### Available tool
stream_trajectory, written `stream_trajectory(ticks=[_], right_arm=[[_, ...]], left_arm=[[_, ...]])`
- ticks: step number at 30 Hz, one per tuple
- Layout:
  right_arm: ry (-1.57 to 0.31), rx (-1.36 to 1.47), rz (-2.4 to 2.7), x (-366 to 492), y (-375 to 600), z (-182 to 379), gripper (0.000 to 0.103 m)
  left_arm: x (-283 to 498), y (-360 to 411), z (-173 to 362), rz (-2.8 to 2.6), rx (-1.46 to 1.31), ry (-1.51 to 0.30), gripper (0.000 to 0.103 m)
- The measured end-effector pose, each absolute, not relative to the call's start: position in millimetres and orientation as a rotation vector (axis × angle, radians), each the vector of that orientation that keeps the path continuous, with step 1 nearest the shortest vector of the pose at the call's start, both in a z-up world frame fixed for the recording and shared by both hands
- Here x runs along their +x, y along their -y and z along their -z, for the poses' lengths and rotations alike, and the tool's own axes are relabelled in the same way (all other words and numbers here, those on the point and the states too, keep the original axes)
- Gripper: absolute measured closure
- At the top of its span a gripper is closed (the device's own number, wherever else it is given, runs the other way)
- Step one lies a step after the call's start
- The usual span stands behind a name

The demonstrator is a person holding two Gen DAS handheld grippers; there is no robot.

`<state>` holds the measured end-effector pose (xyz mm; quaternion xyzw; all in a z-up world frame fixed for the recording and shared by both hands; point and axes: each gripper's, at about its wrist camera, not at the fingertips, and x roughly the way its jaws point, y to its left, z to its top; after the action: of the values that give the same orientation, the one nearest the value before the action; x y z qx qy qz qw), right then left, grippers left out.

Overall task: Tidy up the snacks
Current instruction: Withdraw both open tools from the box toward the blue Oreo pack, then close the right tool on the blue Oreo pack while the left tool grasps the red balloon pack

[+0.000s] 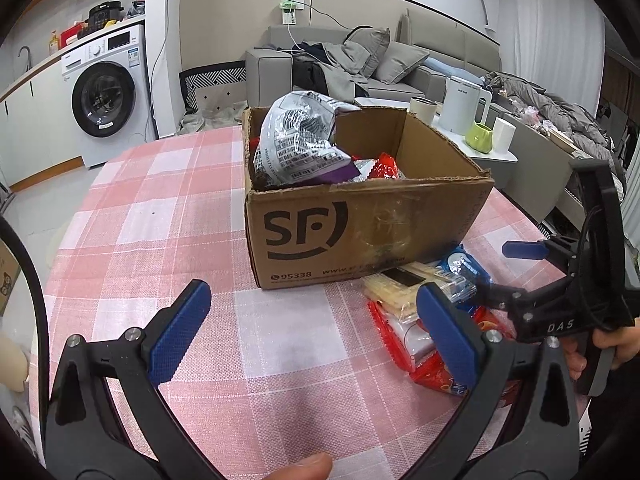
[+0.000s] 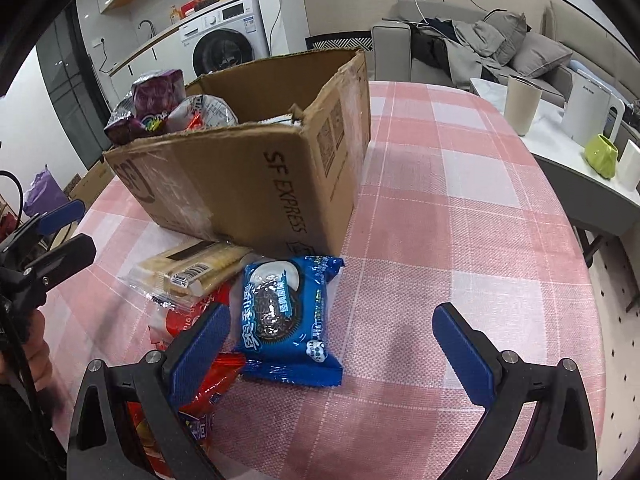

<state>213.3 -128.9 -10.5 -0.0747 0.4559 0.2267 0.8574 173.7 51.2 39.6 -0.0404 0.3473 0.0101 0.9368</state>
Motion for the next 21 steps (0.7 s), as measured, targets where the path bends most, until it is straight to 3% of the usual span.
stream_trajectory(ticks=[16,21], right_arm=[[-1.013,-0.182,-0.406,230,129,30,0.001],[-0.998,-0.199,-0.458,223,124,27,0.025]], left_arm=[[181,-49,-28,-0.021,-0.065,-0.743,0.001],[182,-48,-25,-0.021,-0.061,-0.748,0.001]])
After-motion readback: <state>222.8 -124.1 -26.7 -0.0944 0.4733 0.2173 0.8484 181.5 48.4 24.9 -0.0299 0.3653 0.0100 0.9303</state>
